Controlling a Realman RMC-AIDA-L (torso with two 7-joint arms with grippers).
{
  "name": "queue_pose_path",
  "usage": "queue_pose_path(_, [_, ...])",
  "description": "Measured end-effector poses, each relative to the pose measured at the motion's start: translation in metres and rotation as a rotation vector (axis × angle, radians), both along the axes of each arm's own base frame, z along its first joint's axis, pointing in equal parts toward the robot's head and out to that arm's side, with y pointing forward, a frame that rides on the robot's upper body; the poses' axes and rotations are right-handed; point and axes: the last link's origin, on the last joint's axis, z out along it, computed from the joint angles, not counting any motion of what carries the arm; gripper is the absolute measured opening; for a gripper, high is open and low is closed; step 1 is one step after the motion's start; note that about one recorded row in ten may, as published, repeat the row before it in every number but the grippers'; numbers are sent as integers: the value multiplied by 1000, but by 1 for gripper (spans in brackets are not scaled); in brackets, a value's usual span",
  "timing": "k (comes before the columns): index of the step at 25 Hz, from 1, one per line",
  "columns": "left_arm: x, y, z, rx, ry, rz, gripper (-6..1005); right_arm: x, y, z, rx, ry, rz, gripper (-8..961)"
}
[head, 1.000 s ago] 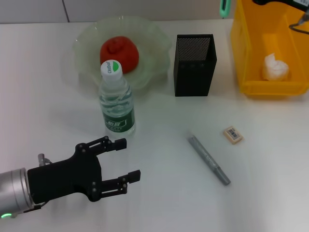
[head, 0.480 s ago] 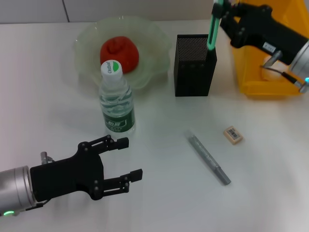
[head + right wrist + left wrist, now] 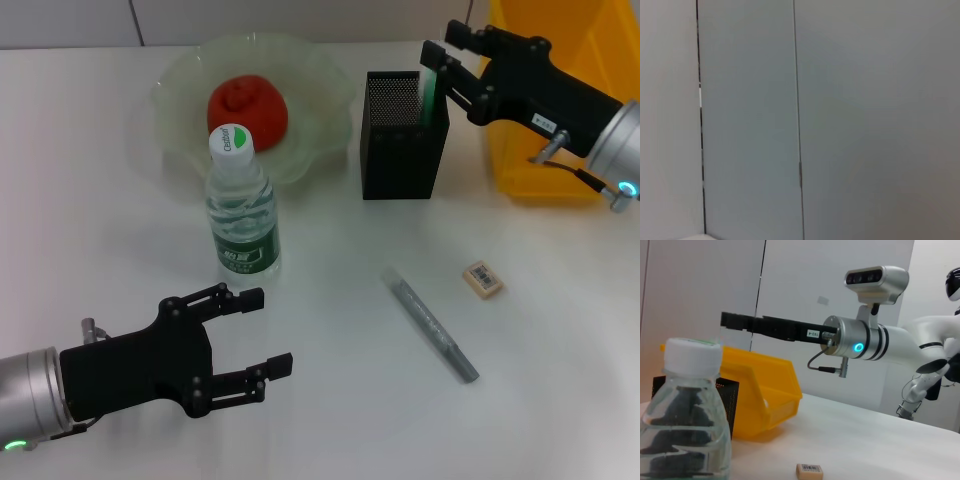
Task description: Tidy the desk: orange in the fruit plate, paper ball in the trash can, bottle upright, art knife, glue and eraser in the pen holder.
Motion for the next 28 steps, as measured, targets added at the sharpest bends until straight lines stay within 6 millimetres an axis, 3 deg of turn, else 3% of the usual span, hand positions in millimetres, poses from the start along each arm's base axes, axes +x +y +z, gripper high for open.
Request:
queue_pose_path(2, [0, 0, 0, 0, 0, -1, 798, 0, -9, 13, 21, 40, 28, 236])
queue_pose_path(5, [1, 1, 0, 0, 0, -5, 798, -1, -14, 25, 31, 78, 41, 339])
queue_pose_path(7, [1, 2, 0, 1, 2, -7, 798, -8, -22, 52, 32, 154, 65, 408])
queue_pose_path(8, [1, 3, 1, 1, 2, -9, 798, -8, -22, 52, 32, 154, 65, 412])
queue_pose_path(11, [2, 4, 1, 4, 3, -14, 798, -21, -37, 94, 45, 227, 113, 424])
queue_pose_path(12, [2, 4, 2, 4, 3, -14, 798, -31, -43, 116, 10, 243, 116, 428])
queue_pose_path(13, [2, 4, 2, 4, 3, -14, 798, -31, -43, 116, 10, 243, 116, 432])
queue_pose_path(14, [2, 4, 2, 4, 3, -14, 798, -43, -46, 135, -63, 213, 76, 436])
queue_pose_path(16, [3, 4, 1, 3, 3, -15, 798, -49, -48, 141, -120, 181, 36, 505])
queue_pose_path(19, [3, 5, 1, 1, 3, -17, 798, -67, -52, 150, -280, -61, -183, 608])
queue_pose_path(20, [4, 6, 1, 0, 2, -18, 798, -67, -52, 150, -280, -61, -183, 681])
queue_pose_path(22, [5, 7, 1, 0, 2, -21, 798, -75, -55, 149, -358, -248, -352, 826])
queue_pose_path(28, [6, 8, 1, -4, 0, -21, 798, -83, -54, 139, -510, -497, -528, 833])
